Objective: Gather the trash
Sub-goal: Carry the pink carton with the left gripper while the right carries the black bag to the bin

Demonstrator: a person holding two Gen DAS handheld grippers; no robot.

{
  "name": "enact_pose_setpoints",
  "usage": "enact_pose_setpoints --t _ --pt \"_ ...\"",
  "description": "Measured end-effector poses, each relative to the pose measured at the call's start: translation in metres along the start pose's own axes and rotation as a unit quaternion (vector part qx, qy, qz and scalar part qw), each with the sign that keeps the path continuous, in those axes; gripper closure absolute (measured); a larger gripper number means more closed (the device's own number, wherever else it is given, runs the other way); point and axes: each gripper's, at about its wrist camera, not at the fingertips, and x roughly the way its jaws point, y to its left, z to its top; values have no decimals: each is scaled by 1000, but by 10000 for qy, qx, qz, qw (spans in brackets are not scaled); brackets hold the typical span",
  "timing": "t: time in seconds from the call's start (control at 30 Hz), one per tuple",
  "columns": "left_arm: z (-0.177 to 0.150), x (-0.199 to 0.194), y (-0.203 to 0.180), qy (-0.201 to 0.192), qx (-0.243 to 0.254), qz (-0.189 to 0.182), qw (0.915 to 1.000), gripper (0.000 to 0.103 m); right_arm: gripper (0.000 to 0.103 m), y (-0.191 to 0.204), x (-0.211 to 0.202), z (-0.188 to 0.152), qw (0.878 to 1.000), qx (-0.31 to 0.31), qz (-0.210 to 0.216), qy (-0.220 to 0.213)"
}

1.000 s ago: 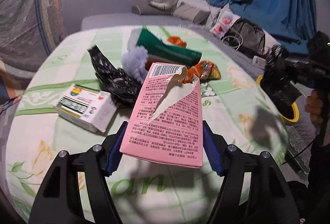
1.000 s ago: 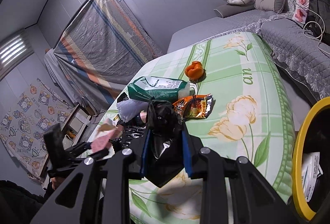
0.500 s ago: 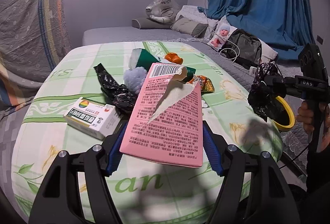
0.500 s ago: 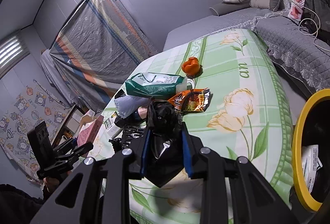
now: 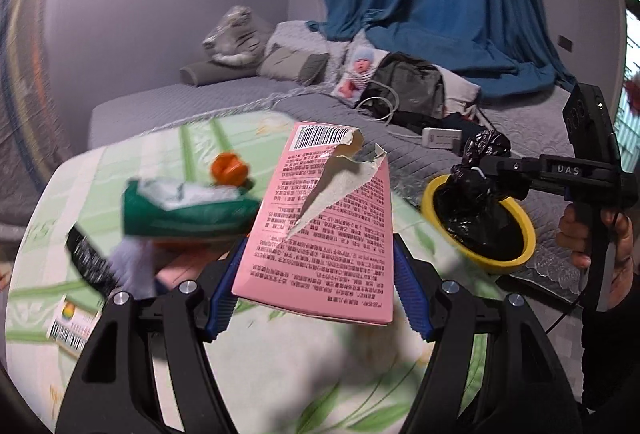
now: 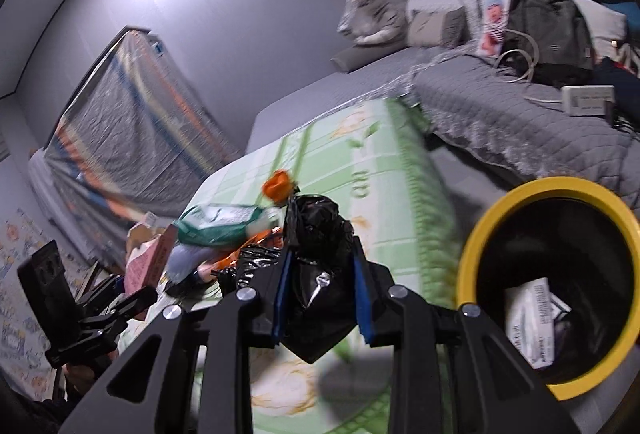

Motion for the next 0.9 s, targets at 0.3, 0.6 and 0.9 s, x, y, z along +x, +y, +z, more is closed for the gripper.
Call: enact_pose_setpoints --t 0.3,0.6,0.9 --pt "54 48 -68 -255 571 -650 9959 38 77 -56 -50 14 9845 405 -1458 -884" --pt "73 104 -134 -130 865 -1158 9894 38 77 -107 -68 11 9566 652 -2565 -1219" --pt "68 166 -185 335 979 -1385 9849 38 77 -152 -57 1 9385 822 -3170 -1092"
